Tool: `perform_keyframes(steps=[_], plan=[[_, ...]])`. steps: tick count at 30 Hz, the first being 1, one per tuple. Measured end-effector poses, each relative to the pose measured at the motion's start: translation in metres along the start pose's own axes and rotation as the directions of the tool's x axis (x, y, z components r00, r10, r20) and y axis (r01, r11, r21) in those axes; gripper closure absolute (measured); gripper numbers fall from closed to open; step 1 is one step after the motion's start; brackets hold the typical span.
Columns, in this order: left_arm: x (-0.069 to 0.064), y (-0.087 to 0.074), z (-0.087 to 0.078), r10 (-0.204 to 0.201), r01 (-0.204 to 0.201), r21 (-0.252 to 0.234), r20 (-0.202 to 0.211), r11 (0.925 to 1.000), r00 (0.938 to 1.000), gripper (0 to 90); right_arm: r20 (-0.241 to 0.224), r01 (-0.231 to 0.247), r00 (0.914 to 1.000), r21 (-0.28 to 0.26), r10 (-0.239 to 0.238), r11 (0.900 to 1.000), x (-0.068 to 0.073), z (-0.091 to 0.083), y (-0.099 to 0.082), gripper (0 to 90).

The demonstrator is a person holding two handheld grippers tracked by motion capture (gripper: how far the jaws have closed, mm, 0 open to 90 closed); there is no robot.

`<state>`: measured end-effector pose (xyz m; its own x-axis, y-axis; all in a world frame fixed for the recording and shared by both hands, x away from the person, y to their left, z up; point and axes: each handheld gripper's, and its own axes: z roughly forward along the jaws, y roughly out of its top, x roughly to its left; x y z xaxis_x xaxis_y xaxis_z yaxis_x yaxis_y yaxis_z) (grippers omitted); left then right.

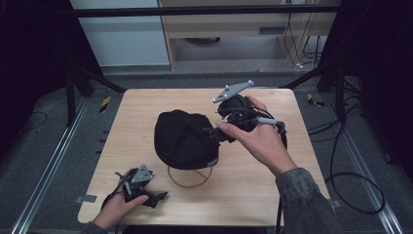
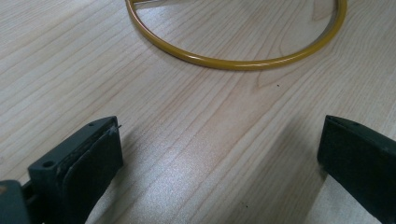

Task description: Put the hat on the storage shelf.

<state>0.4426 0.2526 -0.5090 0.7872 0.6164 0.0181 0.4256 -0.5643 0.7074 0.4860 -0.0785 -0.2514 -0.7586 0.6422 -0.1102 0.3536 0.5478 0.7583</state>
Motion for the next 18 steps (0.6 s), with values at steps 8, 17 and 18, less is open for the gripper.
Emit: perform_keyframes(steps=[8, 17, 18], plan=[[0.000, 0.000, 0.000, 0.000, 0.000, 0.000, 0.000, 1.0000, 1.0000, 0.0, 0.035, -0.025, 0.9991, -0.003, 0.025, 0.9997, -0.008, -0.009, -0.013, 6.8], [0.000, 0.000, 0.000, -0.001, 0.001, 0.000, 0.000, 1.0000, 1.0000, 0.0, 0.066, -0.040, 0.9970, -0.017, 0.041, 0.9990, -0.016, -0.020, -0.026, 7.5], [0.000, 0.000, 0.000, 0.000, 0.000, 0.000, 0.000, 1.0000, 1.0000, 0.0, 0.070, -0.044, 0.9965, -0.017, 0.045, 0.9989, -0.017, -0.021, -0.028, 7.5]])
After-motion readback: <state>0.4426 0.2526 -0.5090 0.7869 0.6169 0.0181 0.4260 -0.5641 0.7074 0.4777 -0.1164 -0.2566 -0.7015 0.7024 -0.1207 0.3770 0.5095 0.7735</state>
